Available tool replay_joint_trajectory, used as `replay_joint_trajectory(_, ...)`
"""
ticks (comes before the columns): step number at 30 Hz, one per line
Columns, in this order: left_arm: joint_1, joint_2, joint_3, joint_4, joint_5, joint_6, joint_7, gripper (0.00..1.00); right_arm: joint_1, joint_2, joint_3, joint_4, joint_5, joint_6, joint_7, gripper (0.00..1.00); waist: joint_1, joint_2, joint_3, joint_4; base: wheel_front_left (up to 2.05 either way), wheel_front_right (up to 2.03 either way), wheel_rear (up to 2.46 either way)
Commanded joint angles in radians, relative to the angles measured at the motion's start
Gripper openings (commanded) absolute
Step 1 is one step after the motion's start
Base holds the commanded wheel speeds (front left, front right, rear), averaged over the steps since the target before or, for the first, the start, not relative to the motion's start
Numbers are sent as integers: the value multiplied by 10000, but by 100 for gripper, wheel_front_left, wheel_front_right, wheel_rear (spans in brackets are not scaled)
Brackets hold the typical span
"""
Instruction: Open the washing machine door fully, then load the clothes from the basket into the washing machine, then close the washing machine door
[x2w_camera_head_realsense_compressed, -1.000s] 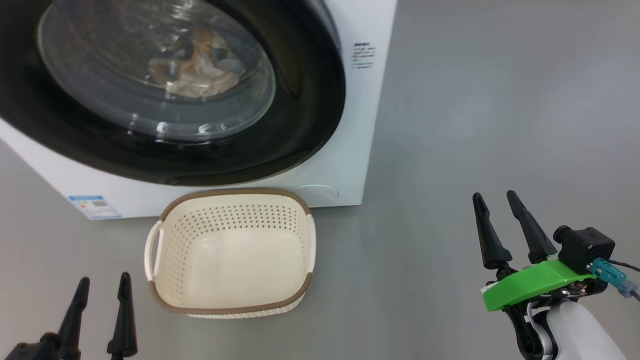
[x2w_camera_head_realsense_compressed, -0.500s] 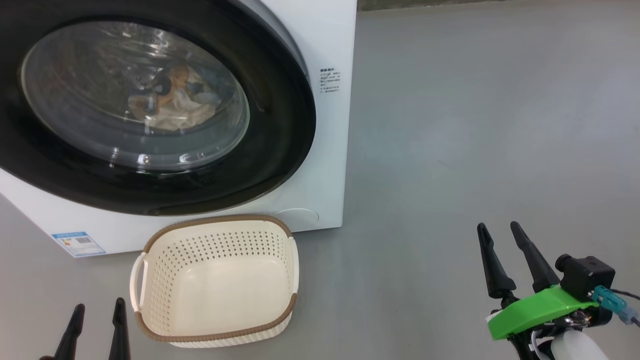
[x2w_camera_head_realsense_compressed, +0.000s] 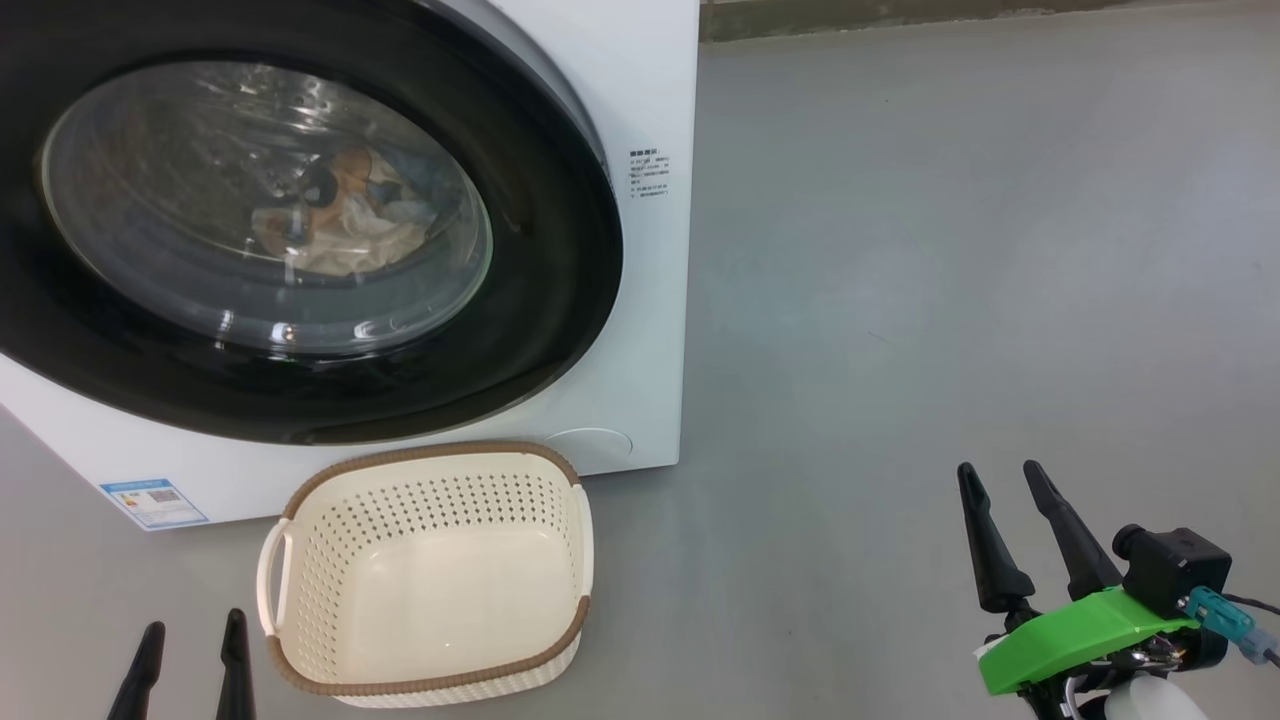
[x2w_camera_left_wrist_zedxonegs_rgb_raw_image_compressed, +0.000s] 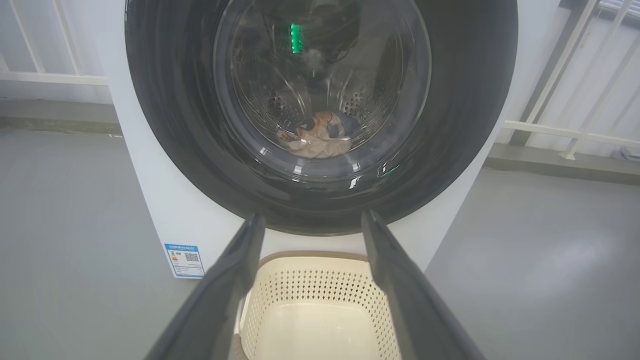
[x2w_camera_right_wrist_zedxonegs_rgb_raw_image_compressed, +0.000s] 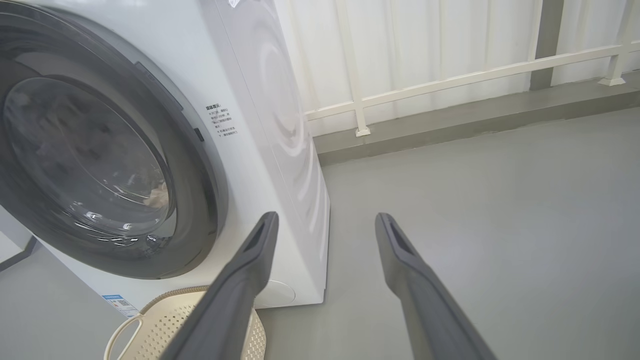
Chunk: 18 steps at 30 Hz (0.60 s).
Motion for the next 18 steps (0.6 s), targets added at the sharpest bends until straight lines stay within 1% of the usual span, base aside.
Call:
replay_joint_trajectory(1, -196, 132, 396, -156, 103, 7, -67, 100, -67, -114, 123, -271, 78, 0, -51, 100, 0, 0, 5, 5, 0, 0, 0)
replay_joint_trajectory(15, -290, 161, 403, -104, 6, 7, -67, 100, -145, -67, 116, -279, 66, 0, -51, 100, 0, 0, 115, 6, 0, 0, 0)
replay_joint_trajectory(16, -4, -10, 27, 55, -3, 2, 0, 0, 53, 18, -12, -27, 1, 0, 0, 0, 0, 0, 122, 2, 0, 0, 0)
replay_joint_trajectory(18, 0, -83, -21, 221, -14, 2, 15, 0, 85, 61, 44, 153, 5, 2, 6, 0, 0, 0, 125, 2, 0, 0, 0)
